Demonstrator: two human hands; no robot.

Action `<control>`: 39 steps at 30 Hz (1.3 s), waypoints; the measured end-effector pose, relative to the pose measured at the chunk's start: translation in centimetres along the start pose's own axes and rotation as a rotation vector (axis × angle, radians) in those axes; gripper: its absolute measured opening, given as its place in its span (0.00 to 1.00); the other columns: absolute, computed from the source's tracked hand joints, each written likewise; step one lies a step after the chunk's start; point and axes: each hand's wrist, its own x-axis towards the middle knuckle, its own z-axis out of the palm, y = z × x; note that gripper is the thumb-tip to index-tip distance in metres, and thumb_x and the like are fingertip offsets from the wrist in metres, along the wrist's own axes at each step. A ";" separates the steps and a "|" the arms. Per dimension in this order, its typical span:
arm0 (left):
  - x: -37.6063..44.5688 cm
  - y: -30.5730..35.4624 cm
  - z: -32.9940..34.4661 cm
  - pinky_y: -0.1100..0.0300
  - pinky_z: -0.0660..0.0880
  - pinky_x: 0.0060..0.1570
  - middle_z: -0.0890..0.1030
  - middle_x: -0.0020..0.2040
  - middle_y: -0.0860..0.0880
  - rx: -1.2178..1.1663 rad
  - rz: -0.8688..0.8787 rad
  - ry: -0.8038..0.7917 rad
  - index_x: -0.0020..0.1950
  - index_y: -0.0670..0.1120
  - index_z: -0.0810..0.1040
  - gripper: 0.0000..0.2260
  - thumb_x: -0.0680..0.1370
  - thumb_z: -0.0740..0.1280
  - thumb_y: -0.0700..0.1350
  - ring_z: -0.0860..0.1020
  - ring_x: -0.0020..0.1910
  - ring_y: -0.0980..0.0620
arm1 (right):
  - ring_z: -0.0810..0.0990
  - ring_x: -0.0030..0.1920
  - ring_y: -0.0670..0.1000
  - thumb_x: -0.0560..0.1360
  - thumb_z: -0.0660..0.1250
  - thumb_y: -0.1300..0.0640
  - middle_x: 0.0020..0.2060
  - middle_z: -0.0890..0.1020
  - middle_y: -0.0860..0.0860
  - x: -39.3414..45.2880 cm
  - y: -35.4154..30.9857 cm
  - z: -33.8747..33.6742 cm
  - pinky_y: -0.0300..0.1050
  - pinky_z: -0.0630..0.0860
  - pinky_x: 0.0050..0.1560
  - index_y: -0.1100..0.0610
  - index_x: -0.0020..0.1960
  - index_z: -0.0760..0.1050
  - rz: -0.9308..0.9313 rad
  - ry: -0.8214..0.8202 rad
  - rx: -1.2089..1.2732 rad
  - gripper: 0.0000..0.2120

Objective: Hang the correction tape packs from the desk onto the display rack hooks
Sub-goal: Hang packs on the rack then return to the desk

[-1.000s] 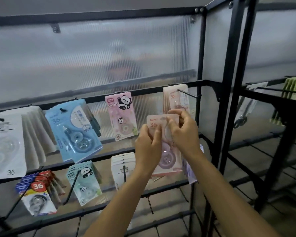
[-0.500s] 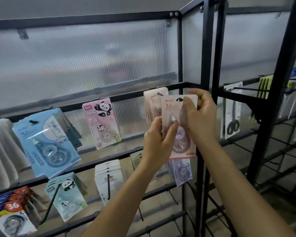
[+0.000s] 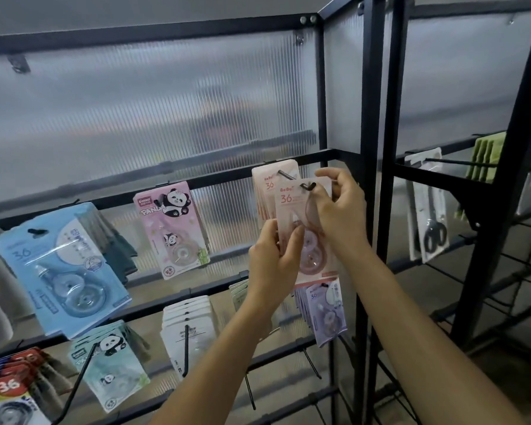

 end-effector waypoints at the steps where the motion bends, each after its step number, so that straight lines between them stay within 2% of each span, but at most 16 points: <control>1: 0.5 -0.5 0.0 0.68 0.68 0.27 0.74 0.33 0.54 0.051 -0.029 0.012 0.43 0.48 0.73 0.08 0.79 0.65 0.49 0.72 0.28 0.61 | 0.79 0.55 0.50 0.77 0.65 0.60 0.51 0.79 0.49 0.4 0.3 0.4 0.54 0.79 0.54 0.49 0.52 0.73 -0.001 -0.009 -0.020 0.07; 4: 2.5 -1.9 -0.1 0.57 0.71 0.32 0.76 0.34 0.51 0.285 -0.143 0.018 0.43 0.45 0.74 0.15 0.80 0.62 0.57 0.74 0.33 0.54 | 0.78 0.53 0.49 0.77 0.66 0.60 0.51 0.78 0.49 2.0 1.0 1.8 0.53 0.78 0.54 0.58 0.56 0.74 -0.024 -0.017 -0.081 0.08; 7: 4.1 -3.1 -0.2 0.58 0.68 0.30 0.77 0.36 0.51 0.450 -0.209 0.026 0.44 0.45 0.76 0.19 0.79 0.59 0.60 0.75 0.34 0.54 | 0.78 0.51 0.49 0.77 0.66 0.58 0.49 0.78 0.49 3.3 1.6 2.9 0.50 0.79 0.53 0.60 0.57 0.75 -0.038 -0.005 -0.119 0.10; 9: 4.5 -3.6 -0.1 0.58 0.70 0.30 0.79 0.37 0.51 0.508 -0.227 0.005 0.45 0.46 0.77 0.20 0.80 0.58 0.61 0.76 0.35 0.54 | 0.78 0.52 0.50 0.77 0.67 0.58 0.51 0.80 0.52 3.8 2.2 3.4 0.48 0.79 0.53 0.61 0.57 0.75 -0.041 -0.005 -0.128 0.11; 11: 4.5 -4.1 -0.1 0.55 0.76 0.35 0.80 0.40 0.49 0.515 -0.230 -0.032 0.48 0.45 0.78 0.20 0.80 0.58 0.61 0.78 0.38 0.51 | 0.77 0.52 0.49 0.76 0.68 0.58 0.53 0.79 0.54 3.9 2.7 3.7 0.36 0.78 0.50 0.60 0.59 0.74 -0.044 0.022 -0.137 0.14; 12: 4.3 -4.3 -0.1 0.55 0.76 0.35 0.80 0.39 0.48 0.522 -0.230 -0.043 0.47 0.45 0.77 0.20 0.80 0.58 0.61 0.78 0.38 0.50 | 0.76 0.51 0.47 0.75 0.69 0.59 0.53 0.77 0.54 3.7 3.0 3.8 0.28 0.74 0.47 0.60 0.60 0.73 -0.045 0.056 -0.152 0.16; 14: 3.6 -4.5 -0.2 0.56 0.72 0.32 0.78 0.36 0.49 0.557 -0.232 -0.053 0.43 0.46 0.75 0.19 0.80 0.57 0.60 0.76 0.35 0.50 | 0.72 0.49 0.45 0.73 0.71 0.60 0.51 0.73 0.53 2.7 3.4 3.8 0.21 0.68 0.43 0.61 0.61 0.71 -0.051 0.140 -0.183 0.18; 16: 2.8 -4.8 -0.5 0.55 0.72 0.35 0.78 0.36 0.50 0.561 -0.239 -0.069 0.44 0.45 0.76 0.20 0.81 0.56 0.60 0.77 0.37 0.49 | 0.71 0.49 0.46 0.74 0.70 0.58 0.51 0.73 0.54 1.0 3.8 3.9 0.20 0.66 0.45 0.62 0.60 0.71 -0.086 0.186 -0.231 0.17; 18: 2.0 -5.1 -1.2 0.57 0.69 0.36 0.77 0.38 0.52 0.577 -0.258 -0.074 0.48 0.46 0.77 0.19 0.81 0.55 0.59 0.77 0.39 0.51 | 0.74 0.51 0.49 0.75 0.69 0.56 0.50 0.73 0.52 -1.2 4.2 4.4 0.23 0.68 0.48 0.63 0.58 0.72 -0.090 0.185 -0.236 0.15; 20: 0.9 -5.3 -2.6 0.59 0.66 0.33 0.77 0.40 0.53 0.600 -0.282 -0.072 0.50 0.48 0.76 0.15 0.82 0.56 0.56 0.75 0.38 0.54 | 0.76 0.53 0.53 0.75 0.67 0.58 0.51 0.75 0.51 -3.6 4.2 5.1 0.37 0.74 0.55 0.62 0.56 0.73 -0.067 0.147 -0.206 0.12; 22: -0.6 -5.4 -4.5 0.62 0.66 0.32 0.78 0.41 0.53 0.576 -0.280 -0.081 0.51 0.49 0.76 0.11 0.82 0.57 0.51 0.74 0.37 0.57 | 0.76 0.53 0.54 0.75 0.67 0.60 0.50 0.78 0.53 -6.1 4.1 6.1 0.48 0.74 0.55 0.61 0.53 0.75 -0.049 0.087 -0.210 0.08; 25: -3.6 -5.2 -8.4 0.68 0.65 0.34 0.76 0.42 0.56 0.568 -0.262 -0.087 0.53 0.49 0.77 0.08 0.81 0.59 0.47 0.72 0.37 0.62 | 0.77 0.50 0.54 0.76 0.66 0.62 0.45 0.77 0.48 -10.4 3.2 8.3 0.49 0.74 0.51 0.59 0.50 0.78 -0.057 -0.047 -0.230 0.04; 29: -8.6 -5.0 -14.8 0.58 0.71 0.42 0.82 0.47 0.49 0.665 -0.280 -0.052 0.57 0.46 0.77 0.09 0.81 0.60 0.44 0.79 0.46 0.50 | 0.78 0.50 0.55 0.77 0.64 0.63 0.46 0.81 0.52 -16.7 1.5 12.2 0.52 0.74 0.53 0.60 0.51 0.80 -0.005 -0.314 -0.237 0.06; 33: -15.0 -4.7 -22.9 0.52 0.73 0.50 0.81 0.52 0.45 0.802 -0.367 0.017 0.60 0.45 0.76 0.11 0.81 0.60 0.44 0.78 0.52 0.45 | 0.79 0.52 0.54 0.77 0.64 0.61 0.48 0.83 0.54 -23.8 -1.3 16.5 0.47 0.73 0.54 0.60 0.50 0.81 0.096 -0.577 -0.206 0.08; 37: -23.0 -3.3 -31.0 0.51 0.73 0.49 0.80 0.53 0.46 0.928 -0.439 0.103 0.60 0.46 0.75 0.11 0.80 0.60 0.45 0.78 0.52 0.45 | 0.80 0.49 0.54 0.76 0.66 0.60 0.48 0.84 0.54 -32.0 -5.5 20.7 0.39 0.70 0.47 0.60 0.51 0.82 0.024 -0.754 -0.195 0.08; 39: -27.4 -2.0 -35.1 0.52 0.71 0.50 0.80 0.52 0.46 0.995 -0.483 0.128 0.59 0.46 0.76 0.10 0.80 0.60 0.45 0.77 0.53 0.45 | 0.81 0.48 0.55 0.75 0.67 0.60 0.47 0.84 0.55 -36.9 -8.1 22.7 0.39 0.68 0.44 0.59 0.51 0.82 -0.015 -0.855 -0.198 0.08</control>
